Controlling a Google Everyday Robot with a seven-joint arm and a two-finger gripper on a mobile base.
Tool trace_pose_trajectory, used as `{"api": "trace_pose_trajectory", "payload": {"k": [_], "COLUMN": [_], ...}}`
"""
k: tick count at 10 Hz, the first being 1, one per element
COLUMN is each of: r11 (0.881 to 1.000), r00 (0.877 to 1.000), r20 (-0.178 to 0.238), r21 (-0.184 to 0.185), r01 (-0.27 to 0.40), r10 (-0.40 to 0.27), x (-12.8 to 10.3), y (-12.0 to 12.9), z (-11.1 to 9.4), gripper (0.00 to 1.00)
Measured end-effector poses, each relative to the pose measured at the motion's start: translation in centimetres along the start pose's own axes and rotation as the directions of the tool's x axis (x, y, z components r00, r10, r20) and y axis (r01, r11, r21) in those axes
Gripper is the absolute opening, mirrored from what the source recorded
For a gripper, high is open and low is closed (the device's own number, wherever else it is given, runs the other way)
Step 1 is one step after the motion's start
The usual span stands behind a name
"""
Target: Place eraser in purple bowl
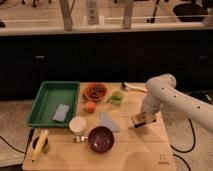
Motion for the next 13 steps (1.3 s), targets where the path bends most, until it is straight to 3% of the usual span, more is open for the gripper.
{"api": "trace_pose_trajectory", "payload": {"k": [6, 13], "r11": [0.996, 0.979], "r00": [0.996, 0.976], "r20": [-0.035, -0.072], "r21": [-0.010, -0.025], "r01": [0.087, 0.203], "r10": [-0.088, -0.205], "x": [-5.0, -10.2], "y": [-0.6, -1.4], "z": [-0.9, -1.8], "gripper": [0.00, 0.00]}}
